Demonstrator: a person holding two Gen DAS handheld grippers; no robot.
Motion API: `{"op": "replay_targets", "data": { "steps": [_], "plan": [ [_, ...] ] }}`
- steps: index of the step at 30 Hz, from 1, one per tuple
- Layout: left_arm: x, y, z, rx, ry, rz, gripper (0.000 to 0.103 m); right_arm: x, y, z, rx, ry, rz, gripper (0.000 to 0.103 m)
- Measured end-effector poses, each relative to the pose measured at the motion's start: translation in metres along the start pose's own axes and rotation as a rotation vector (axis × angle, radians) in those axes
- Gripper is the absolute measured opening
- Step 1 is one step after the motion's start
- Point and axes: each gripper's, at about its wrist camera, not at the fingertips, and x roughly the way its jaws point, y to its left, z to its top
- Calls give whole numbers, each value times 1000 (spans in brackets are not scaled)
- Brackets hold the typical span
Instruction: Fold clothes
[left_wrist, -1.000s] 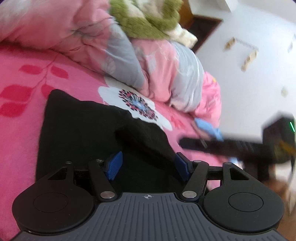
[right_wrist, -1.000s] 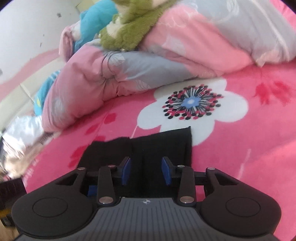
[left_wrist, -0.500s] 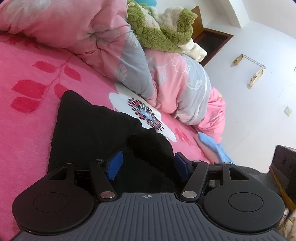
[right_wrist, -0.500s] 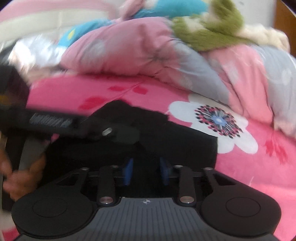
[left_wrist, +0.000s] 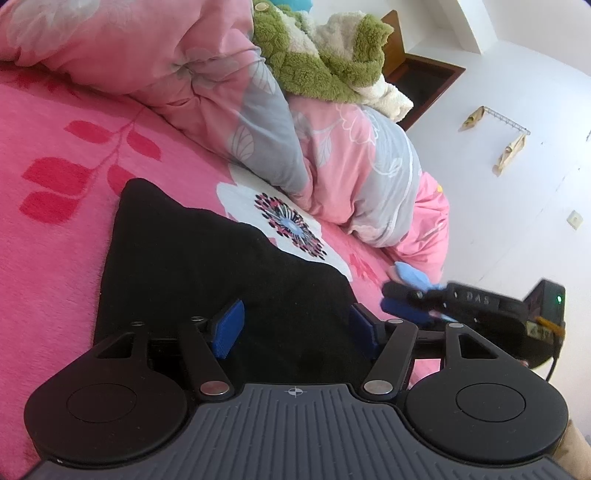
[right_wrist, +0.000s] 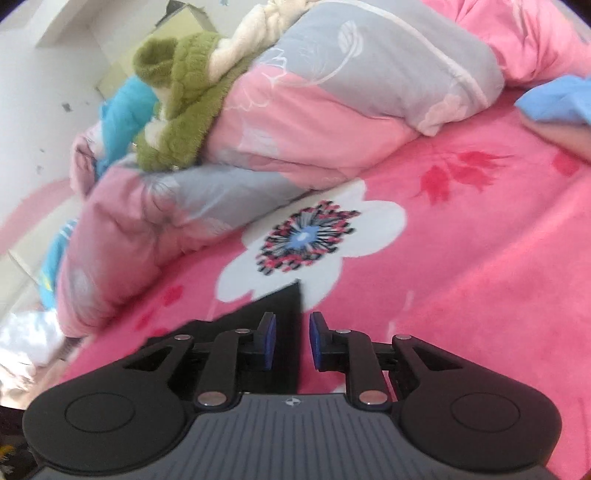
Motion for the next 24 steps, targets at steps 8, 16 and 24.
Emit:
{"op": "replay_targets", "data": {
  "steps": [8,16,24],
  "plan": [
    [7,-19,3,102,66,71,66,43,24,6,-120,71,2,36],
    [8,-32,4,194,104,108,67,50,37,-1,-233,52,-16,3],
    [12,-36,-2,244,102,124,67,56,34,3,-264,-1,-44,3]
  ]
}}
